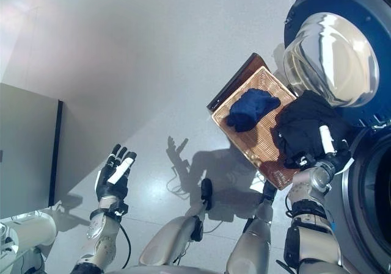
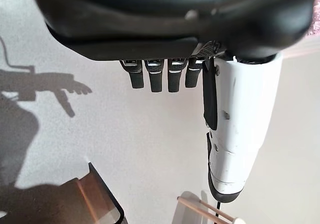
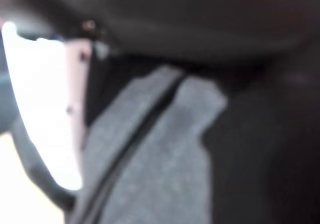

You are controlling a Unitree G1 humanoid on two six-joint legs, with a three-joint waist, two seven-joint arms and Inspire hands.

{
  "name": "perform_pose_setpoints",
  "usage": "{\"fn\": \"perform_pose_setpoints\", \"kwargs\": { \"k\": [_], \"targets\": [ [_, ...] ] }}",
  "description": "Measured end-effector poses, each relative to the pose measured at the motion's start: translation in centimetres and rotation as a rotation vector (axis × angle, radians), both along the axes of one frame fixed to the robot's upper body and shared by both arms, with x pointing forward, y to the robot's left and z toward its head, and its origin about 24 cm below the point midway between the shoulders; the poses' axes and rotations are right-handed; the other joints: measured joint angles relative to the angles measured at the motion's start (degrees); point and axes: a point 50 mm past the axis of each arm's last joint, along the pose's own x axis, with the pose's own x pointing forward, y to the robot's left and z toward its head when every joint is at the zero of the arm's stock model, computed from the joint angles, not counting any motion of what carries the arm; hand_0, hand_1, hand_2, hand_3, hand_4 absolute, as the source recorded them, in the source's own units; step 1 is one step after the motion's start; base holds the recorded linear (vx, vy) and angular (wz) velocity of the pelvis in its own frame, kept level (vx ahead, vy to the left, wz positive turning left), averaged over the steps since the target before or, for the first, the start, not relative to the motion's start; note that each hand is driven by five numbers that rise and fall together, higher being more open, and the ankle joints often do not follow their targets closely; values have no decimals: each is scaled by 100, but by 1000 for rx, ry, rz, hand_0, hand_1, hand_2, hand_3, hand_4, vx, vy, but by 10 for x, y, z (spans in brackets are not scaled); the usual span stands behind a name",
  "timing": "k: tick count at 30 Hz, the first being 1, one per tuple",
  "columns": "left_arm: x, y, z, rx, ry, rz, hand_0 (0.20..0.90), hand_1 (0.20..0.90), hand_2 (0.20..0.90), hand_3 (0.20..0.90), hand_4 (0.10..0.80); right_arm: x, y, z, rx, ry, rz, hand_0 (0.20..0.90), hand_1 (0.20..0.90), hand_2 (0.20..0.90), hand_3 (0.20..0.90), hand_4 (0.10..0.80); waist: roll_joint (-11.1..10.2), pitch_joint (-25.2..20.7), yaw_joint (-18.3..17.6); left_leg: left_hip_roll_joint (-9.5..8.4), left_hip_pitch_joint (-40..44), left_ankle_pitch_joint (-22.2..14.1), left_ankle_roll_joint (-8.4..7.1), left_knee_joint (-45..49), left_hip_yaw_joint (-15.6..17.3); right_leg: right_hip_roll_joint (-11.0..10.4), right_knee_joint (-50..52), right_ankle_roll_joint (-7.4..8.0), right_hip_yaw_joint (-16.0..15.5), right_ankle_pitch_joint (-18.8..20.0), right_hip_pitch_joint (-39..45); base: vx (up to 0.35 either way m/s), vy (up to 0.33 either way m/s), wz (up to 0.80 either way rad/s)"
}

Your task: Pick up the clothes and place them into the washing machine

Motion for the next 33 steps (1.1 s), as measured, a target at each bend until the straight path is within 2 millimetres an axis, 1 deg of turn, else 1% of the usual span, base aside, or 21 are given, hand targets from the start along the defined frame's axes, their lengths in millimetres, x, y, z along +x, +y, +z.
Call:
{"fn": "perform_pose_setpoints", "kwargs": {
  "k": [4,7,9,13,16,18,19,20,22,23,24,27,29,31,33],
  "targets": [
    [-3,0,-5,-10,20,5,900,900,900,900,800,-2,4,-6,92,-75,-45,200,200,200,200,300,4,-3,-11,-2,34,-19,3,-1,23,3,0,-6,64,-1,-3,6,3,-6],
    [-6,-1,-9,-26,38,14,900,900,900,900,800,-7,11,-17,187,-131,-100,200,200,200,200,300,27,-18,-84,-10,42,-39,9,-1,39,-4,0,-10,80,-4,-5,5,2,-1],
    [-7,-3,-11,-46,43,19,900,900,900,900,800,-17,13,-30,289,-179,-187,200,200,200,200,300,44,-31,-140,-12,45,-43,16,-1,44,-6,1,-1,82,3,-4,0,0,0],
    [-8,-7,-12,-67,45,25,900,900,900,900,800,-39,4,-45,367,-210,-317,200,200,200,200,300,102,-72,-191,-13,54,-44,17,0,49,-6,1,7,86,7,-5,13,9,-6],
    [-10,-8,-14,-71,50,24,900,900,900,900,800,-48,-2,-48,380,-238,-368,200,200,200,200,300,149,-107,-320,-13,70,-44,17,0,71,-4,1,7,117,8,0,5,15,-10],
    [-10,-8,-14,-73,52,24,900,900,900,900,800,-55,-8,-51,377,-223,-391,200,200,200,200,300,171,-128,-363,-13,90,-46,17,-1,93,1,1,5,157,7,2,15,3,-11],
    [-10,-8,-15,-72,58,25,900,900,900,900,800,-61,-12,-55,373,-197,-407,200,200,200,200,300,176,-131,-397,-12,128,-58,19,-1,159,5,1,3,210,5,7,28,2,-12],
    [-11,-8,-17,-72,64,26,900,900,900,900,800,-60,-13,-55,377,-198,-411,200,200,200,200,300,177,-134,-395,-13,157,-74,23,-2,175,5,1,3,232,7,12,29,0,-13],
    [-13,-8,-20,-71,82,28,900,900,900,900,800,-68,-20,-56,384,-199,-451,200,200,200,200,300,216,-167,-477,-17,254,-98,30,-4,233,6,1,8,287,17,74,33,6,-16],
    [-14,-8,-21,-72,83,26,900,900,900,900,800,-73,-24,-57,380,-188,-470,200,200,200,200,300,231,-192,-491,-16,305,-136,7,-5,248,10,1,27,306,1,116,19,-1,-13],
    [-14,-8,-21,-71,82,22,900,900,900,900,800,-76,-29,-56,375,-189,-484,200,200,200,200,300,237,-209,-481,-18,345,-163,0,-24,292,10,1,36,345,-5,129,5,-4,-8],
    [-15,-8,-21,-70,81,13,900,900,900,900,800,-81,-45,-45,346,-216,-519,200,200,200,200,300,317,-303,-519,-38,359,-196,10,-32,325,-3,0,49,396,4,112,5,10,-16],
    [-15,-9,-21,-66,82,10,900,900,900,900,800,-86,-65,-26,300,-245,-550,200,200,200,200,300,405,-370,-523,-65,360,-207,27,-32,345,-22,-1,58,431,9,96,-19,10,-18],
    [-16,-7,-21,-62,82,11,900,900,900,900,800,-83,-84,2,259,-302,-578,200,200,200,200,300,433,-391,-496,-109,351,-242,79,-31,492,-46,0,95,569,34,-7,-25,-10,-11],
    [-16,-8,-22,-61,84,6,900,900,900,900,800,-81,-98,21,238,-332,-596,200,200,200,200,300,452,-406,-491,-136,350,-241,89,-28,556,-73,0,106,625,47,-43,-19,-19,-1]
  ]
}}
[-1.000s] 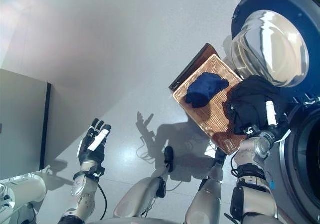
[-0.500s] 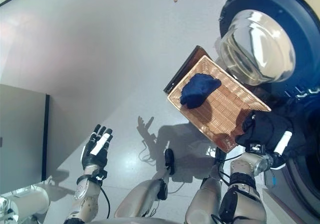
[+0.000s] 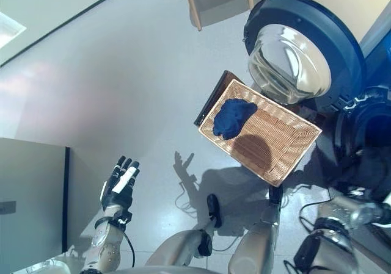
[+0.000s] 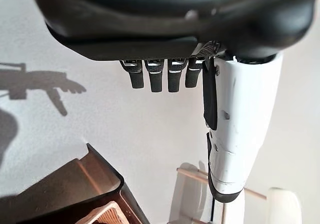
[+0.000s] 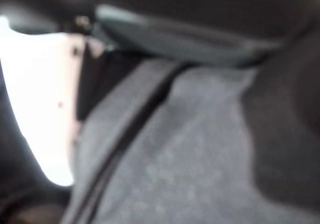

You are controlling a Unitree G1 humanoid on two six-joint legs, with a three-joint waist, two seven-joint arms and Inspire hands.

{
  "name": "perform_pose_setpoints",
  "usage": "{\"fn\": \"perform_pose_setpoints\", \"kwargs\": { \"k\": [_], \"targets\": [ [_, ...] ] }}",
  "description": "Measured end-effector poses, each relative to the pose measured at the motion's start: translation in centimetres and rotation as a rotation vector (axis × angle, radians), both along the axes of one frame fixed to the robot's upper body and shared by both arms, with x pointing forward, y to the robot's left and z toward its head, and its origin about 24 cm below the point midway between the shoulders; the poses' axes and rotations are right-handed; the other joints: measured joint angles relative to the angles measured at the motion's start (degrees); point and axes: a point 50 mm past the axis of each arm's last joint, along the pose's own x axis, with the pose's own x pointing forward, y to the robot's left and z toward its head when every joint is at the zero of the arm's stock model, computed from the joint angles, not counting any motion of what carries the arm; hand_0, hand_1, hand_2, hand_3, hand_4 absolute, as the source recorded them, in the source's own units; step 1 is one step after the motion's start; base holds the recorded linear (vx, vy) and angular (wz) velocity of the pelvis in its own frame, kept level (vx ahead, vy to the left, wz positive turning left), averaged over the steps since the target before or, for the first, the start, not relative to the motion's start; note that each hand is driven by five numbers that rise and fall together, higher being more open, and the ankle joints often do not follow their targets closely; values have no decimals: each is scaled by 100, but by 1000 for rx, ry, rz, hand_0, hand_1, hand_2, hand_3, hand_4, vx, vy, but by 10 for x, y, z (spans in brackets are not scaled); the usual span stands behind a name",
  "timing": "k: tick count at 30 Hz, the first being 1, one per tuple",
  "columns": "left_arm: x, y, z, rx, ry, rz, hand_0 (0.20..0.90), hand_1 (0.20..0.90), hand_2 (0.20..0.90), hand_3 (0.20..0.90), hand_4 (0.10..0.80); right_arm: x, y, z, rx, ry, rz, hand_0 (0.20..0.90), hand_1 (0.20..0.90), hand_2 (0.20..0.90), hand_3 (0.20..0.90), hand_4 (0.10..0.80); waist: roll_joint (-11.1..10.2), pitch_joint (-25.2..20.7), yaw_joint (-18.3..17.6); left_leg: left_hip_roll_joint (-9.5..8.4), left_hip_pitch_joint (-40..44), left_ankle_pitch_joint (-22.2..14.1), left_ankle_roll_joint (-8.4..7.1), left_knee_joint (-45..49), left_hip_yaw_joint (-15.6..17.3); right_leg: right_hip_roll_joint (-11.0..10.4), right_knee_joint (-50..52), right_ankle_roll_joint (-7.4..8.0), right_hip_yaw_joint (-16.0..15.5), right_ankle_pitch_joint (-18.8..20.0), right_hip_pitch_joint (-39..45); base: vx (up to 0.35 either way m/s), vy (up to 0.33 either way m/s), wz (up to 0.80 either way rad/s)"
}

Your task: Pick up the clothes and place them into the washing machine

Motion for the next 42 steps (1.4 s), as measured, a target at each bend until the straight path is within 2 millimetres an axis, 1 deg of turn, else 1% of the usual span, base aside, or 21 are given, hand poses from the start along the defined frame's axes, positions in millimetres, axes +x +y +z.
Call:
{"fn": "perform_pose_setpoints", "kwargs": {
  "k": [2,3,5,6,8,10,12,14,16,20,22,24,28,32,36,42],
  "targets": [
    [0,-1,1,6,-4,-18,900,900,900,900,800,6,-8,14,41,-21,-29,200,200,200,200,300,31,-24,23,-19,-11,2,30,23,29,-18,1,2,62,8,-46,-15,-35,6],
    [0,-4,2,5,-9,-29,900,900,900,900,800,6,-15,25,37,-17,-44,200,200,200,200,300,63,-45,78,-48,-47,-5,36,22,20,-41,1,18,76,16,-103,10,-26,4],
    [0,-8,1,0,-10,-51,900,900,900,900,800,7,-28,54,-26,-23,-52,200,200,200,200,300,160,-80,90,-99,-136,2,45,28,0,-94,2,48,90,74,-198,15,-42,6],
    [-1,-10,1,-1,-7,-59,900,900,900,900,800,7,-32,62,-31,-35,-58,200,200,200,200,300,178,-90,97,-117,-135,6,50,29,-7,-111,3,51,105,73,-204,15,-63,4],
    [-2,-12,0,-3,-6,-69,900,900,900,900,800,11,-33,68,-2,-50,-64,200,200,200,200,300,185,-94,110,-147,-136,6,48,28,-52,-133,3,59,168,66,-249,5,-51,1],
    [-1,-16,1,-5,-12,-95,900,900,900,900,800,11,-37,84,-33,-51,-70,200,200,200,200,300,251,-88,127,-188,-214,1,44,26,-144,-169,4,100,214,50,-342,0,-49,0],
    [1,-20,4,-10,-30,-109,900,900,900,900,800,8,-45,110,-78,-78,-96,200,200,200,200,300,355,-35,130,-212,-348,1,44,27,-146,-196,3,133,220,70,-476,-5,-54,7],
    [2,-22,6,-12,-37,-115,900,900,900,900,800,0,-54,137,-129,-90,-133,200,200,200,200,300,475,-16,179,-250,-444,3,36,25,-145,-229,5,161,243,89,-583,-6,-43,11],
    [3,-23,8,-11,-48,-121,900,900,900,900,800,-5,-57,147,-166,-61,-149,200,200,200,200,300,539,1,174,-277,-538,-11,15,24,-149,-256,6,173,244,97,-677,-6,-15,3],
    [7,-25,14,-11,-74,-122,900,900,900,900,800,-10,-59,156,-179,-44,-182,200,200,200,200,300,545,84,159,-308,-719,25,49,28,-142,-260,53,175,255,102,-892,-8,4,1],
    [11,-25,18,-10,-92,-114,900,900,900,900,800,-13,-61,163,-199,-48,-190,200,200,200,200,300,529,208,136,-366,-784,28,50,29,-142,-300,72,196,330,113,-1003,-36,34,0],
    [14,-24,22,-6,-113,-105,900,900,900,900,800,-14,-61,165,-201,-56,-194,200,200,200,200,300,516,319,98,-400,-824,33,51,29,-126,-343,115,212,399,121,-1104,-12,45,-5],
    [19,-25,26,-3,-127,-99,900,900,900,900,800,-15,-61,166,-171,-66,-214,200,200,200,200,300,513,421,28,-495,-902,35,48,30,-137,-412,157,268,543,91,-1264,11,57,-6],
    [25,-25,31,3,-149,-107,900,900,900,900,800,-16,-61,164,-148,-65,-227,200,200,200,200,300,525,456,4,-571,-897,36,47,30,-135,-480,154,321,598,80,-1287,36,53,-8],
    [26,-19,32,27,-152,-108,900,900,900,900,800,-19,-62,164,-132,-72,-245,200,200,200,200,300,546,439,25,-578,-896,39,44,31,-132,-508,157,327,612,77,-1286,8,11,-1],
    [26,-19,32,28,-151,-107,900,900,900,900,800,-20,-63,164,-131,-71,-251,200,200,200,200,300,562,427,47,-581,-865,48,37,32,-133,-522,177,329,608,83,-1257,0,0,0]
  ]
}}
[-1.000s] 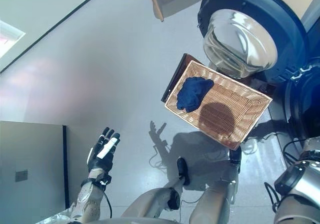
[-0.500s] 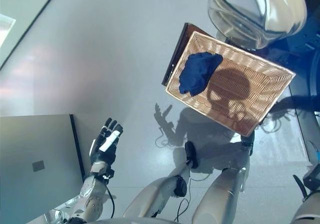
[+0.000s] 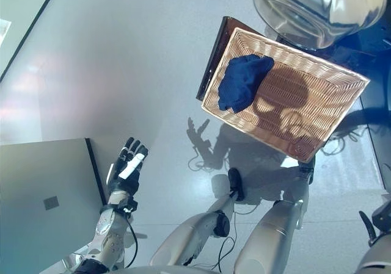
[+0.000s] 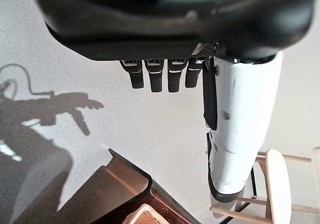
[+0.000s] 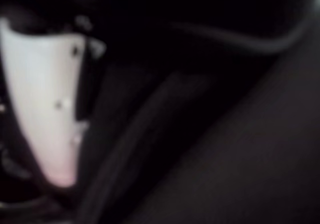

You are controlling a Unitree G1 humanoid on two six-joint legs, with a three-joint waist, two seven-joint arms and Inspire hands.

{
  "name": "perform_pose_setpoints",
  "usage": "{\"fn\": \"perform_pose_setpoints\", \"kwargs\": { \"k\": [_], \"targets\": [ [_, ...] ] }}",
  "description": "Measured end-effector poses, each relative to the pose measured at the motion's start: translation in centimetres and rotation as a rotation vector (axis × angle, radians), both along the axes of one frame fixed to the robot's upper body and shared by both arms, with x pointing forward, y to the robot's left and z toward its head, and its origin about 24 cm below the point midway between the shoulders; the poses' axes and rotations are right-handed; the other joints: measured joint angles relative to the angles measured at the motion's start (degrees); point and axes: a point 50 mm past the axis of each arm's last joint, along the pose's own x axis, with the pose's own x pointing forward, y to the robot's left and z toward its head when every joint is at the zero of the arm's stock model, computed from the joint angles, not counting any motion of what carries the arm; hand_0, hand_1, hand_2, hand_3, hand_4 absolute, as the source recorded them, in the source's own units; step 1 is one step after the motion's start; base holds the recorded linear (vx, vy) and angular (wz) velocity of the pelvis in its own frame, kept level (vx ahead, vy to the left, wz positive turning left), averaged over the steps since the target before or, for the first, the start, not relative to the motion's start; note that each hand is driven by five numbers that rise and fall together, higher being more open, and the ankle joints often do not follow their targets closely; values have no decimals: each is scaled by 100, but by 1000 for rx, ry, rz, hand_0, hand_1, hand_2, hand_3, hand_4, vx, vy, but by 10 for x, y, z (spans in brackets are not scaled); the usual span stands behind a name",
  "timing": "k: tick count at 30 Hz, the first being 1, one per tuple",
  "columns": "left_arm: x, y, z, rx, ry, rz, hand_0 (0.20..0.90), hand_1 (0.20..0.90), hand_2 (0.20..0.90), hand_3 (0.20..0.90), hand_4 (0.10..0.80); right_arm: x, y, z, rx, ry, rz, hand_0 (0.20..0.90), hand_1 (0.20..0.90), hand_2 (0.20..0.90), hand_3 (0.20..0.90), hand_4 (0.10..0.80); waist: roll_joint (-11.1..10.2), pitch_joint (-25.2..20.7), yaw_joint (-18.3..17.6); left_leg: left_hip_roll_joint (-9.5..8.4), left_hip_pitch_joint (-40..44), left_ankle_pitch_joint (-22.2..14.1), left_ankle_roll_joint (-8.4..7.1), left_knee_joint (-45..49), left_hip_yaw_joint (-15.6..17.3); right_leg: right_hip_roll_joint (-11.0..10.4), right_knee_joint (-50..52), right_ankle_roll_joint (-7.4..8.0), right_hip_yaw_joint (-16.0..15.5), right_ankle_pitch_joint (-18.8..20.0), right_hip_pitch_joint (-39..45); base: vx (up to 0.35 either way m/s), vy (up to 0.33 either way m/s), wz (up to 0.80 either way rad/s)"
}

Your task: Pick up the clothes and place them into the washing machine

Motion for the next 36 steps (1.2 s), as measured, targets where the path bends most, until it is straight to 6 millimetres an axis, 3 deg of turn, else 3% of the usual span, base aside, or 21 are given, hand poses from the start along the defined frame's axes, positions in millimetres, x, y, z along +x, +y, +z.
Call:
{"fn": "perform_pose_setpoints", "kwargs": {
  "k": [1,2,14,17,20,24,26,29,36],
  "targets": [
    [0,0,0,0,2,0,900,900,900,900,800,0,0,0,-1,3,1,200,200,200,200,300,0,0,6,-1,29,0,1,0,0,-4,24,8,-7,4,14,4,23,6],
    [0,0,-1,0,3,0,900,900,900,900,800,0,0,0,-1,6,1,900,900,900,900,800,0,0,15,-4,49,1,1,0,0,-4,46,8,-4,4,21,2,13,8],
    [-3,0,-5,-2,21,-3,900,900,900,900,800,-4,-5,-35,146,215,74,900,900,900,900,800,-31,10,-17,11,579,-10,4,-3,-183,-50,86,27,-355,-58,766,15,20,8],
    [-8,2,-9,-2,41,7,900,900,900,900,800,-4,-4,-51,154,336,111,900,900,900,900,800,-86,-34,-10,22,704,-25,-11,-5,-221,-50,81,5,-415,-49,928,1,45,17],
    [-11,2,-11,-4,52,7,900,900,900,900,800,-14,-3,-83,181,504,146,900,900,900,900,800,-140,-42,-22,50,917,3,28,-2,-388,-49,64,-24,-601,-55,1264,18,11,16],
    [-19,23,-14,23,72,91,900,900,900,900,800,-13,13,-132,246,646,248,900,900,900,900,800,-490,-255,-6,114,1070,-20,26,-3,-504,2,41,-45,-776,-105,1510,42,-12,3],
    [-23,34,-15,44,84,135,900,900,900,900,800,-7,32,-166,302,712,314,900,900,900,900,800,-774,-401,7,165,1192,-27,32,-4,-541,50,-55,-81,-869,-118,1713,37,-39,0],
    [-29,47,-16,80,96,169,900,900,900,900,800,3,58,-200,314,839,421,900,900,900,900,800,-1154,-671,27,226,1219,-54,56,-6,-550,95,-150,-110,-973,-99,1824,34,-48,-1],
    [-38,60,-19,107,130,217,900,900,900,900,800,17,93,-232,247,1006,599,900,900,900,900,800,-1626,-889,41,273,1298,-64,68,-5,-556,131,-169,-133,-1039,-108,1972,39,-43,1]
  ]
}}
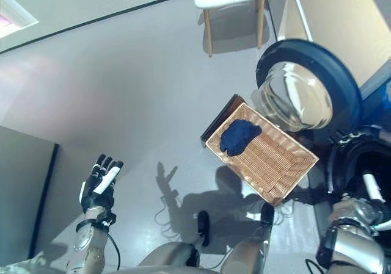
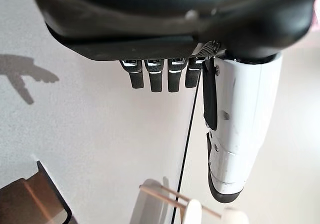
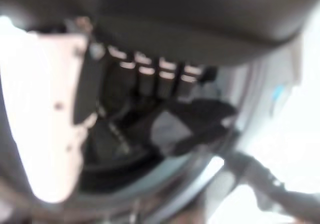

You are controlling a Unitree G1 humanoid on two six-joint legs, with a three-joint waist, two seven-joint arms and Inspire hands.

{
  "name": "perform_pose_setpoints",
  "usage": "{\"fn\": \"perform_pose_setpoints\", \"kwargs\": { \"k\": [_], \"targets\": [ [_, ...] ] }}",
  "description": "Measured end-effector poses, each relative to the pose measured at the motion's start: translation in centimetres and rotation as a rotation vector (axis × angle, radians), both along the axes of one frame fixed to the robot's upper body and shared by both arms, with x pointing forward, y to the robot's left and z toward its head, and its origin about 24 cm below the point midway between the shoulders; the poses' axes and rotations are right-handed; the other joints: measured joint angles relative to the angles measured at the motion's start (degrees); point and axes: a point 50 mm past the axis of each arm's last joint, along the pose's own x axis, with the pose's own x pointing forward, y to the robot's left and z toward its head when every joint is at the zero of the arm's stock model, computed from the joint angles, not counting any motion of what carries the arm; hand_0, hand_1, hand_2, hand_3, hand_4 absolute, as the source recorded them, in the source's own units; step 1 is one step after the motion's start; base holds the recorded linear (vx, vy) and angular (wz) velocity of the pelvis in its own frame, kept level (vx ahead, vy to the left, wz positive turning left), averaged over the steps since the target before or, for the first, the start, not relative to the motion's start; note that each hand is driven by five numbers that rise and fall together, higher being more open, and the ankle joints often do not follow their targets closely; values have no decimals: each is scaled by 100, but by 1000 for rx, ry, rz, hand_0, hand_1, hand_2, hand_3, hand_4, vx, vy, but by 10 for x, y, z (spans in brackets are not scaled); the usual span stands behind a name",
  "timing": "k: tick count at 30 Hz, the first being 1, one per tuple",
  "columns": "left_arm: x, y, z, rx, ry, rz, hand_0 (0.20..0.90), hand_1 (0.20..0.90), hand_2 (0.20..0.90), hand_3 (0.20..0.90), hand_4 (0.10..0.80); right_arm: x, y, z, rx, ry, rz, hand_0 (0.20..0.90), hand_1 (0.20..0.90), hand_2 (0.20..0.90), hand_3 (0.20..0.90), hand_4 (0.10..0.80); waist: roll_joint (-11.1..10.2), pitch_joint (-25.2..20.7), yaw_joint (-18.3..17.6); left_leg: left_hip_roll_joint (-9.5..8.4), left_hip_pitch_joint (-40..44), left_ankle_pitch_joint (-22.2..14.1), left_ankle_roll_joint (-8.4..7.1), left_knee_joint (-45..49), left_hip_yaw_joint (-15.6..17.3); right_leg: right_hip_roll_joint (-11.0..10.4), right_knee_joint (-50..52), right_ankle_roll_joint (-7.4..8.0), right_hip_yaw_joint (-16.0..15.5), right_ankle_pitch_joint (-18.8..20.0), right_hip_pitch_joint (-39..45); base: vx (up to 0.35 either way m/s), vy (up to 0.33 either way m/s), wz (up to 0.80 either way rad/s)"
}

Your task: Pick up the clothes and place them into the washing machine

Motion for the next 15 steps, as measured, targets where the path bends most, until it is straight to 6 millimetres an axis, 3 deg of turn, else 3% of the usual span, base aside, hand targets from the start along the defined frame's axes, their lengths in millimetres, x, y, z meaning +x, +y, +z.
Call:
{"fn": "perform_pose_setpoints", "kwargs": {
  "k": [5,15],
  "targets": [
    [-3,3,-3,24,23,1,900,900,900,900,800,7,21,-17,-81,166,232,900,900,900,900,800,-97,-17,123,158,119,-2,-6,0,-14,151,0,-72,-116,-38,152,25,-37,1],
    [-12,7,-6,51,45,8,900,900,900,900,800,23,58,-34,-73,224,398,900,900,900,900,800,-112,-9,168,261,59,20,-51,-3,-44,245,-2,-148,-156,-66,124,-31,-11,6]
  ]
}}
